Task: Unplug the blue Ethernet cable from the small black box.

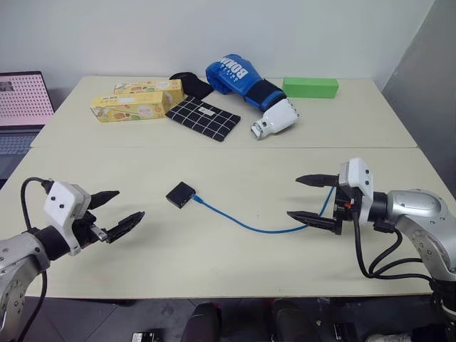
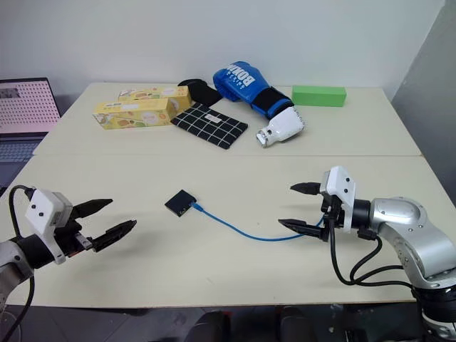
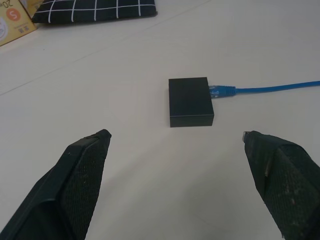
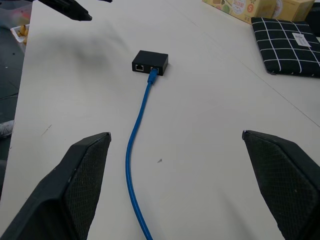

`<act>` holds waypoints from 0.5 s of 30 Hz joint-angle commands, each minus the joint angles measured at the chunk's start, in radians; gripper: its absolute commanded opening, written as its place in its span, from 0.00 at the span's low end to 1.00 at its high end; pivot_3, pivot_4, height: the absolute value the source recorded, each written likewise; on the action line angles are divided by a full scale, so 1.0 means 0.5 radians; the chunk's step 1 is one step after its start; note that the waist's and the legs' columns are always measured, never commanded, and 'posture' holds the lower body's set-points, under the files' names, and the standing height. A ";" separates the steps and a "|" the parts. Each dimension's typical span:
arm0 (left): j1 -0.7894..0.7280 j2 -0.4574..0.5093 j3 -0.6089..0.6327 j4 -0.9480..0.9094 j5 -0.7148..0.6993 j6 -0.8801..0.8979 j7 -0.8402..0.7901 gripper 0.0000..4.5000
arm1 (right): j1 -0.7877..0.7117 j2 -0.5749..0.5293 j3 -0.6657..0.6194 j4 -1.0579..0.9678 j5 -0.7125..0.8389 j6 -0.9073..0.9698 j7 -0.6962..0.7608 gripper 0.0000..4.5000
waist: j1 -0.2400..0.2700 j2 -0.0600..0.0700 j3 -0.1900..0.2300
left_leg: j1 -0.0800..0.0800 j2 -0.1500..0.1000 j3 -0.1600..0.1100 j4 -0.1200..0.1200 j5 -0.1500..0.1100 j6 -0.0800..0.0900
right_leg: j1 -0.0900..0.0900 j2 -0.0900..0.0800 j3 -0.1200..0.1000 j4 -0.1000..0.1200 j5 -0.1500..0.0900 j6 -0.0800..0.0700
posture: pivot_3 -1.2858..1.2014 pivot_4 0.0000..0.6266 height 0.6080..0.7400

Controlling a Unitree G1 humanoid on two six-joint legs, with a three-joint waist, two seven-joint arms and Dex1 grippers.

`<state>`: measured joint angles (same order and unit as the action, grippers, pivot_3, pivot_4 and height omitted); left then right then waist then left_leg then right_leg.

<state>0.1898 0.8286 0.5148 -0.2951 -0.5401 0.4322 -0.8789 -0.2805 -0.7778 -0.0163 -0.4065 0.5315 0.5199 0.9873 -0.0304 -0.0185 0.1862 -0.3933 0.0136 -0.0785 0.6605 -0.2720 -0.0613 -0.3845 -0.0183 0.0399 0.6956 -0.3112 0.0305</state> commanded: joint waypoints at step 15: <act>0.027 -0.006 -0.085 0.023 0.165 -0.235 -0.079 1.00 | -0.150 0.300 0.240 0.146 -0.277 -0.175 -0.210 0.99 | -0.003 0.000 0.000 | 0.000 -0.001 0.001 0.000 0.000 0.000 | -0.001 0.000 0.000 0.001 0.000 0.000 | 0.52 0.24 1.00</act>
<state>0.2264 0.8231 0.4442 -0.2851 -0.4299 0.3337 -0.8938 -0.3097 -0.6766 0.0500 -0.3525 0.4482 0.4775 0.9277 -0.0317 -0.0185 0.1861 -0.3929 0.0134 -0.0780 0.6604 -0.2720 -0.0614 -0.3850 -0.0182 0.0401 0.6961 -0.3112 0.0304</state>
